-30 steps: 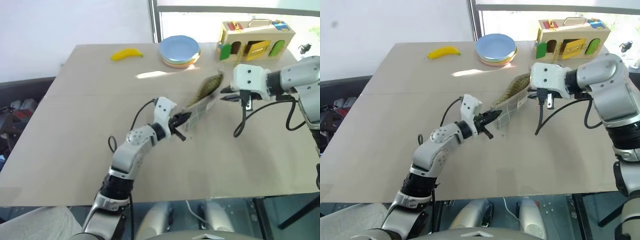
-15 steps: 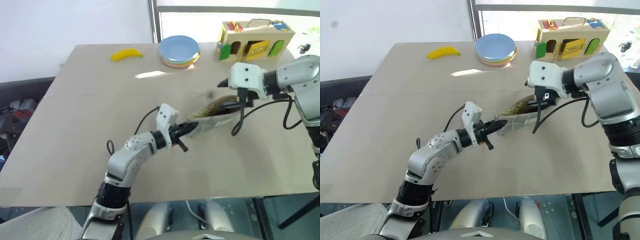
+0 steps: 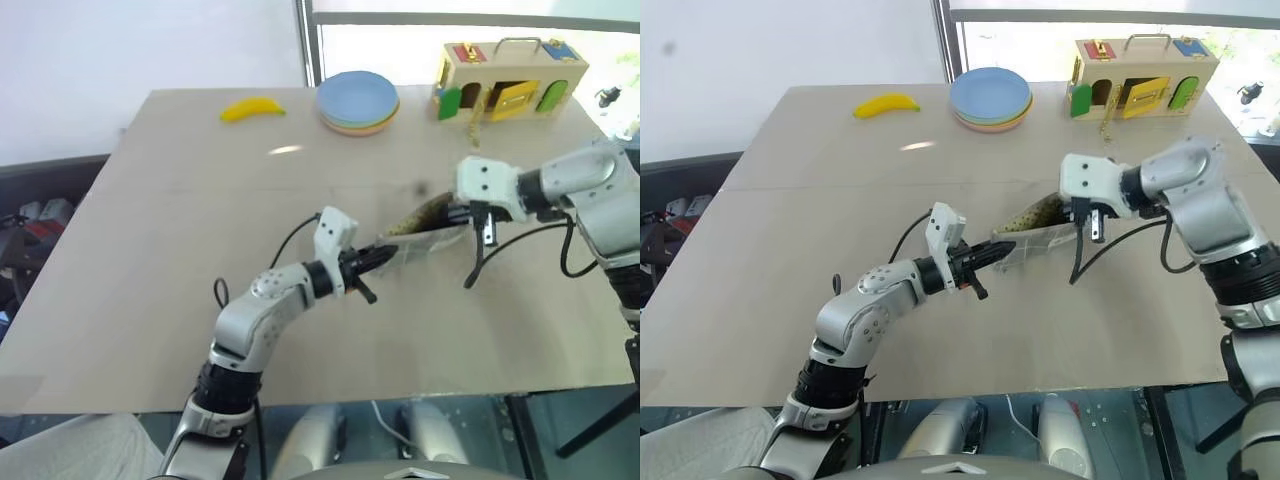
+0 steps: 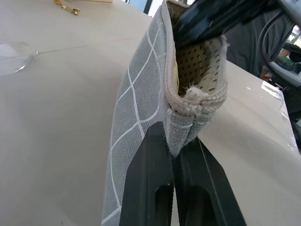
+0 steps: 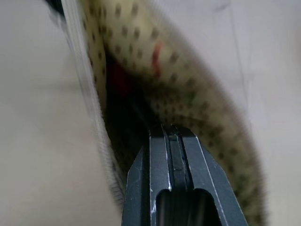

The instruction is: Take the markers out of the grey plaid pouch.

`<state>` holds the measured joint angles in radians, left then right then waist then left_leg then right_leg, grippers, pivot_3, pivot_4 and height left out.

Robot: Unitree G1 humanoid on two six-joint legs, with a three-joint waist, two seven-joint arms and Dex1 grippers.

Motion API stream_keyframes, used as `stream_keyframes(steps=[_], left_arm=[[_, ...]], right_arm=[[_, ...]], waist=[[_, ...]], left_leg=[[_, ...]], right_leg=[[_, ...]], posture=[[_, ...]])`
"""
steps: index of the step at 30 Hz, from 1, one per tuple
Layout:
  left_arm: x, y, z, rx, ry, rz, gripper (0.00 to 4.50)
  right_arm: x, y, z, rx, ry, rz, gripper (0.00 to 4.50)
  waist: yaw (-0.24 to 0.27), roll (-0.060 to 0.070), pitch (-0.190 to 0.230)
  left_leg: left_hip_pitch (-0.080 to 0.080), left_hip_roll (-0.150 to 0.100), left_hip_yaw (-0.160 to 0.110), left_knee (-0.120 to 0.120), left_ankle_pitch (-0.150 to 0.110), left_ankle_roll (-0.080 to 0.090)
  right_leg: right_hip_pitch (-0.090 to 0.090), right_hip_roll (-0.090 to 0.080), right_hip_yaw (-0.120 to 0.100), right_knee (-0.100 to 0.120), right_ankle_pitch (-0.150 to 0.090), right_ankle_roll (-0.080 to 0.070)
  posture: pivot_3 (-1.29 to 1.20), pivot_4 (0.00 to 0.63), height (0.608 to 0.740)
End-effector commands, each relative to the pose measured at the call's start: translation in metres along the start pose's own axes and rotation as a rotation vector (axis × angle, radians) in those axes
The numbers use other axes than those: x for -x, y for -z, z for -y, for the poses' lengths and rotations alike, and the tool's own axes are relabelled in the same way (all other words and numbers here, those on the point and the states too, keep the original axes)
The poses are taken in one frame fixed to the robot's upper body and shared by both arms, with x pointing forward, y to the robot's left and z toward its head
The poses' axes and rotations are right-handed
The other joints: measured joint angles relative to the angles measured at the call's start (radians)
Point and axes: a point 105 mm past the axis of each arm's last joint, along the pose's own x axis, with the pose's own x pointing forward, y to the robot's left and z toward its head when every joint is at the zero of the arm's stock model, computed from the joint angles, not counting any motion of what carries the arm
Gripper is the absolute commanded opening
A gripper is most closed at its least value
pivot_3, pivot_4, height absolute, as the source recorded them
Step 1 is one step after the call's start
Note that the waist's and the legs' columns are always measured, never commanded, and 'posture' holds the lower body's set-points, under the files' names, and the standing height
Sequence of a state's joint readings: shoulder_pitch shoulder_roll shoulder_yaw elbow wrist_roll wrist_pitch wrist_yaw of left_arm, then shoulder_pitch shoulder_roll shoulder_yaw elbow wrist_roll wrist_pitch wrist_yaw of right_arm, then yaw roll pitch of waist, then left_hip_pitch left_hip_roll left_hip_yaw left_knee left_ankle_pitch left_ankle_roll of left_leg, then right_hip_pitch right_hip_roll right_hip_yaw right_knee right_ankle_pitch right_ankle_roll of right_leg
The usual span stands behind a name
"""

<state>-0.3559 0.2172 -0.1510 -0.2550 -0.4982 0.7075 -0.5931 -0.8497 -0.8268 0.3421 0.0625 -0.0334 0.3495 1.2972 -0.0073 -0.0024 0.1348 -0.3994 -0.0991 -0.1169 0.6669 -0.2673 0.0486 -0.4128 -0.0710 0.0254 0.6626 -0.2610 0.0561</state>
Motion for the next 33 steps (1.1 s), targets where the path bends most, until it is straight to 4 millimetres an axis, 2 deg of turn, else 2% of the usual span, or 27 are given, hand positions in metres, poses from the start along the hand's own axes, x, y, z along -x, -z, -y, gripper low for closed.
stream_keyframes(steps=[1,3,10,11,15,22,26,29,30,33], left_arm=[[-0.001,-0.012,0.004,0.044,0.039,0.048,0.0],[-0.003,-0.011,0.004,0.087,0.049,0.045,0.0],[-0.008,-0.007,-0.009,0.178,0.028,0.03,0.0],[-0.009,-0.006,-0.01,0.178,0.028,0.027,0.0],[-0.014,-0.004,-0.009,0.181,0.038,0.017,0.0],[-0.018,-0.002,-0.008,0.174,0.05,0.008,0.0],[-0.018,-0.002,-0.012,0.166,0.038,0.009,0.0],[-0.017,-0.003,-0.014,0.172,0.028,0.016,0.0],[-0.016,-0.003,-0.014,0.173,0.027,0.016,0.0],[-0.015,-0.001,-0.014,0.179,0.026,0.014,0.0]], right_arm=[[-0.012,0.008,-0.003,0.084,-0.037,-0.053,0.02],[-0.022,0.008,-0.001,0.125,-0.042,-0.052,0.02],[-0.039,0.016,0.013,0.216,-0.041,-0.114,3.15],[-0.042,0.015,0.013,0.224,-0.05,-0.116,3.46],[-0.051,0.014,0.011,0.225,-0.095,-0.114,3.46],[-0.064,0.03,-0.006,0.143,-0.231,-0.151,3.46],[-0.066,0.029,-0.005,0.135,-0.227,-0.135,2.33],[-0.062,0.027,-0.002,0.128,-0.21,-0.119,0.92],[-0.06,0.026,-0.002,0.128,-0.208,-0.116,0.61],[-0.053,0.025,-0.001,0.124,-0.199,-0.107,0.5]], waist=[[-0.001,0.0,0.0],[-0.003,0.0,0.0],[-0.005,0.0,0.0],[-0.005,0.0,0.0],[-0.006,0.0,0.0],[-0.006,0.0,0.0],[-0.007,0.0,0.0],[-0.006,0.0,0.0],[-0.006,0.0,0.0],[-0.006,0.0,0.0]], left_leg=[[0.0,0.0,0.0,0.0,0.0,0.0],[0.0,0.0,0.0,0.0,0.0,0.0],[0.001,0.0,0.0,0.001,0.0,0.0],[0.001,0.0,0.0,0.001,0.0,0.0],[0.001,0.0,0.0,0.001,0.0,0.0],[0.001,0.0,0.0,0.001,0.0,0.0],[0.001,0.0,0.0,0.001,0.0,0.0],[0.001,0.0,0.0,0.001,0.0,0.0],[0.001,0.0,0.0,0.001,0.0,0.0],[0.002,0.0,-0.001,0.001,0.0,0.0]], right_leg=[[0.0,0.0,0.0,0.0,0.0,0.0],[0.0,0.0,0.0,0.0,0.0,0.0],[0.0,0.0,0.0,0.0,0.0,0.0],[0.0,0.0,-0.001,0.0,0.0,0.0],[0.001,0.0,0.0,0.0,0.0,0.0],[0.001,0.0,0.0,0.0,0.0,0.0],[0.001,0.0,-0.001,0.0,0.0,0.0],[0.001,0.0,-0.001,0.0,0.0,0.0],[0.001,0.0,-0.001,0.001,0.0,0.0],[0.001,0.0,-0.001,0.0,0.0,0.0]], posture=[[0.0,0.15,0.74],[0.0,0.15,0.74],[0.0,0.15,0.74],[0.0,0.15,0.74],[0.0,0.15,0.74],[0.0,0.15,0.74],[0.0,0.15,0.74],[0.0,0.15,0.74],[0.0,0.15,0.74],[0.0,0.15,0.74]])
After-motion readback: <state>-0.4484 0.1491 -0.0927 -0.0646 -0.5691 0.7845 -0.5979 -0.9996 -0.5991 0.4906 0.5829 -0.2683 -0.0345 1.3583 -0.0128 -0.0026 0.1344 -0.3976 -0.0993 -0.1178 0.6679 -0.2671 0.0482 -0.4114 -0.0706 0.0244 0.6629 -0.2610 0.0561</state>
